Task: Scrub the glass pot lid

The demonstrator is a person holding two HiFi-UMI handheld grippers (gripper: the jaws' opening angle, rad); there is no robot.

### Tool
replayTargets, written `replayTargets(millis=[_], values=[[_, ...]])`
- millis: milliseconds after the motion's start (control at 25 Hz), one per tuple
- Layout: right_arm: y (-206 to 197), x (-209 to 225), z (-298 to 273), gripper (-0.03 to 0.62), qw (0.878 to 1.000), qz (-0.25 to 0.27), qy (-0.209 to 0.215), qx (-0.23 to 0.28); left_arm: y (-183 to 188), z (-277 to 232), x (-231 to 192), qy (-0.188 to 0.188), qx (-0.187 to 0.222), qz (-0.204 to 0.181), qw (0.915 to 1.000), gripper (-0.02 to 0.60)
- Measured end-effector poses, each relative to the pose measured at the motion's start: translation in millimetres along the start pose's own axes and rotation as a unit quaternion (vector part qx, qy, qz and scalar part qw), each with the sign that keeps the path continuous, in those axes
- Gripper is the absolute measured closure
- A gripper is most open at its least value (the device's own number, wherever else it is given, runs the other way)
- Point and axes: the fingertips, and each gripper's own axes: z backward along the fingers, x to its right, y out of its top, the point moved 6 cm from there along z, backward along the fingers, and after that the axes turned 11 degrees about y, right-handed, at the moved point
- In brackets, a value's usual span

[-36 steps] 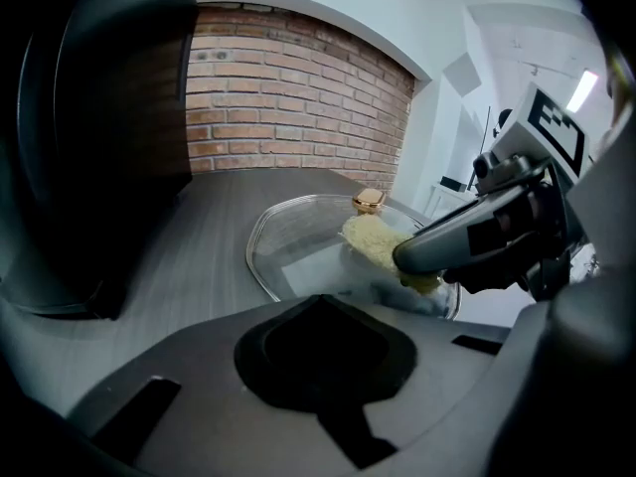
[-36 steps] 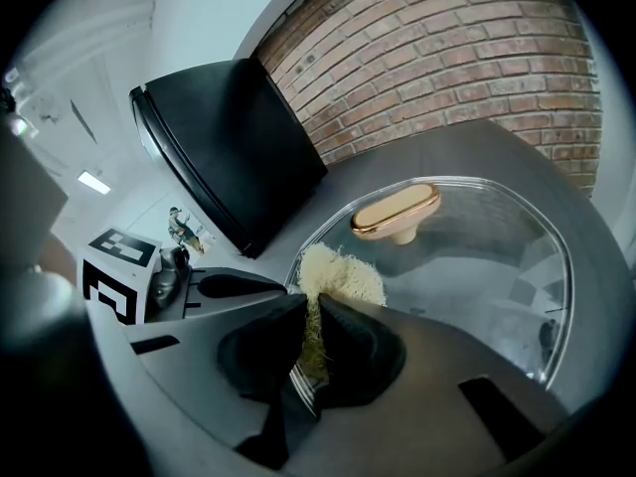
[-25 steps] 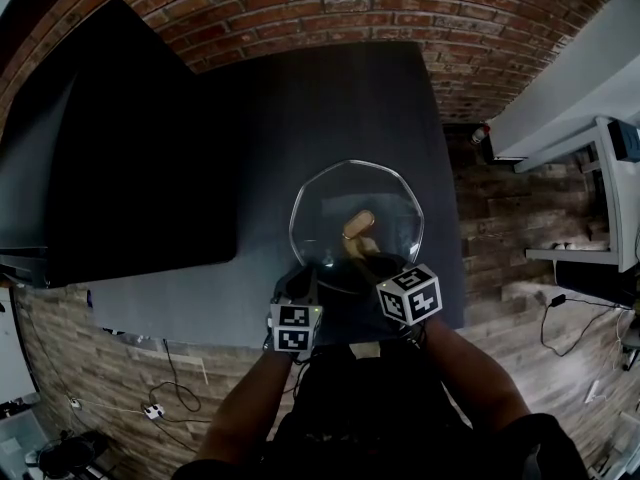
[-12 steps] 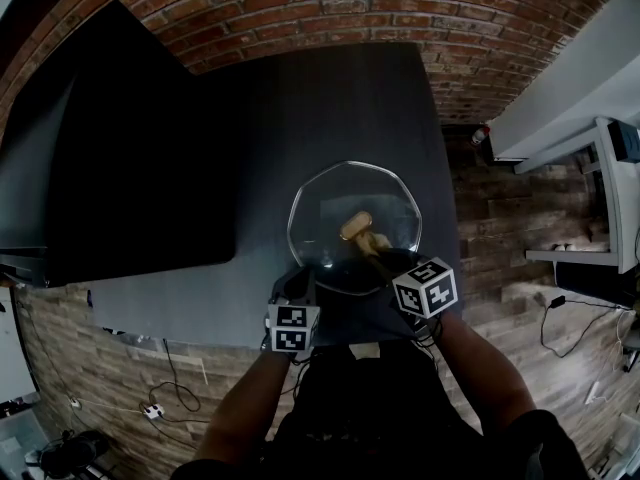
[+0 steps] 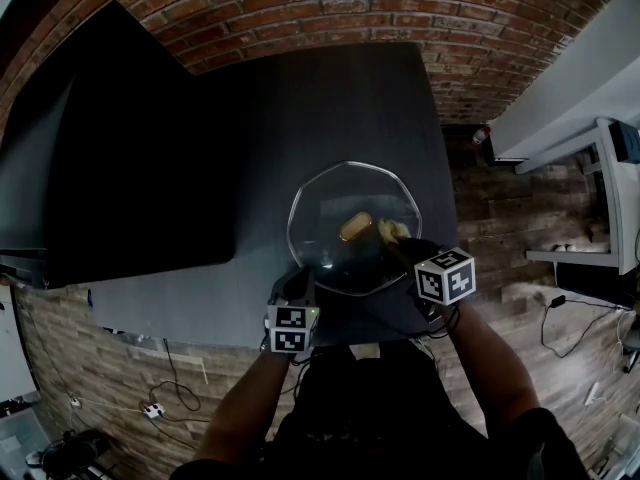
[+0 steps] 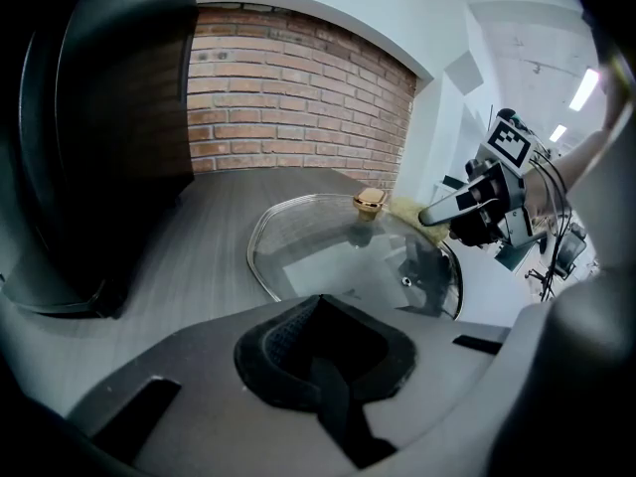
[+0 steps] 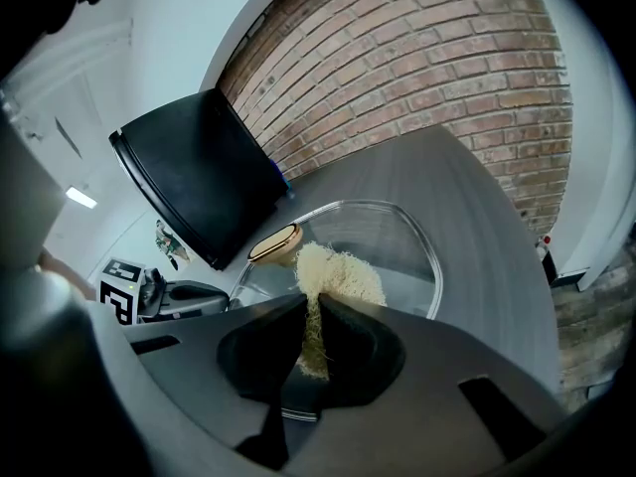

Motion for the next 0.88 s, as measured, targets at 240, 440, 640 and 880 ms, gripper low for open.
replayTargets(millis=[240,440,640,880], values=[[5.1,15.9,8.2,0.553,1.000,-0.006,-0.009,0.008,-0.6,0.1,-0.5,-0.001,0.000,0.001,1.0000,0.549],[8.5,30.3,15.3,0.553,1.000,-0.014,-0.018,0.017,-0.2,0.0,-0.6,-0.003,0.000,0.004,1.0000,0.549],[9.7,39.8,19.9,0.551,0.999,-0.023,-0.025,0.024,-1.2,0.4,-0.5,-0.002,0.000,0.006,1.0000,0.549],[12.6,47.2,23.3,0.552,0.998,-0.032,-0.031,0.034,-0.7,0.0,0.0,-0.002,0.000,0.007,1.0000,0.549]])
